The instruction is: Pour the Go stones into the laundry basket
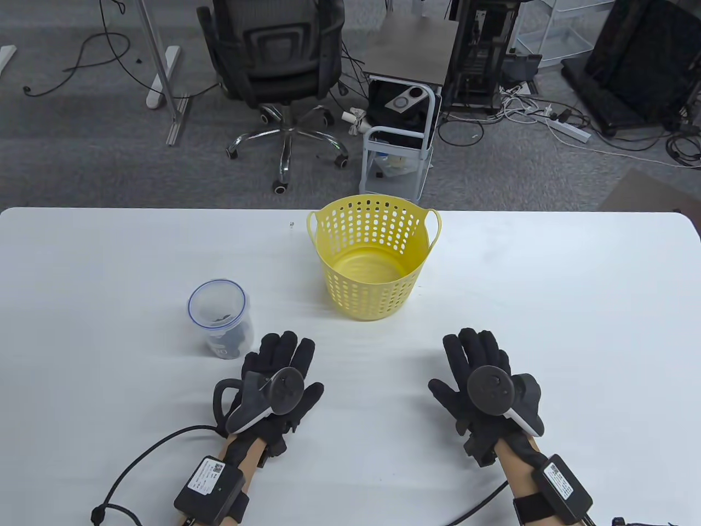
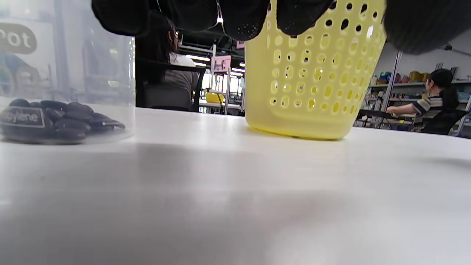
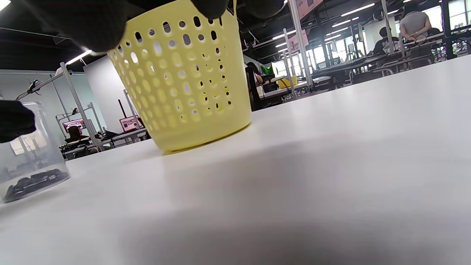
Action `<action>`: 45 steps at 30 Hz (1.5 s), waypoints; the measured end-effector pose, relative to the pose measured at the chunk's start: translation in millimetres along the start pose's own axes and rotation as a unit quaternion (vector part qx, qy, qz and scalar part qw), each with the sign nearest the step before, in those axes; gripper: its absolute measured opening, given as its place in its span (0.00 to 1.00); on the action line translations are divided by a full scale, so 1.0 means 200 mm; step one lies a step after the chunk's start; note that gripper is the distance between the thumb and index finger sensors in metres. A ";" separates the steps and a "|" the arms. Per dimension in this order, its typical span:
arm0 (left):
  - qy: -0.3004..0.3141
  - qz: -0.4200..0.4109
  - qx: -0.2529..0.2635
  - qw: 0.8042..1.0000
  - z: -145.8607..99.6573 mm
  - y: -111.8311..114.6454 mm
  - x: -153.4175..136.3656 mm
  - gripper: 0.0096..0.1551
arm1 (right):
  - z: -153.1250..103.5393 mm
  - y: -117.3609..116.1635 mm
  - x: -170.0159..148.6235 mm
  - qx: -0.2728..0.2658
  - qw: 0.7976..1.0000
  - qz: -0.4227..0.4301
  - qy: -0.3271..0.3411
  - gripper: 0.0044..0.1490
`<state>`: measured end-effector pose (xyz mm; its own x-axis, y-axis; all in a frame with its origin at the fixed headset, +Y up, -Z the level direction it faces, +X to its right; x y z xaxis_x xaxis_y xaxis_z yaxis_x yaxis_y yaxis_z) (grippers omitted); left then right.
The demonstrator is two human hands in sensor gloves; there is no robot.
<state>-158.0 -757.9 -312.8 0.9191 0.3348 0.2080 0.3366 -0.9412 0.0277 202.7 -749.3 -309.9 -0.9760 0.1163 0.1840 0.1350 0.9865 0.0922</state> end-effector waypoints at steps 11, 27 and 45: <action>0.031 0.001 0.196 0.980 -0.04 -0.30 -0.09 0.34 | 0.00 -0.01 0.01 0.000 1.000 -0.001 0.008 0.55; -0.099 -0.010 0.188 0.977 0.14 -0.55 -0.34 0.52 | 0.02 -0.01 0.01 -0.001 1.000 0.003 0.010 0.54; -0.183 -0.007 0.103 0.978 0.30 -0.40 -0.51 0.46 | 0.03 -0.01 0.00 0.004 1.000 0.022 0.011 0.54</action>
<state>-266.4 -713.2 -395.5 0.9129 0.3773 -0.1555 0.3498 -0.9198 -0.1780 201.7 -750.3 -316.9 -0.9650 0.1578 0.2094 0.1771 0.9812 0.0763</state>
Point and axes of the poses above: the tracker on the back of each hand, its own x axis roughly to the thumb side, its own z axis roughly from the wrist to the fingertips, y = z × x, the point moved 2 cm from there along z, roughly from the wrist to the fingertips, and after that the axes turned 14 degrees about -z, right-handed, at the moved point
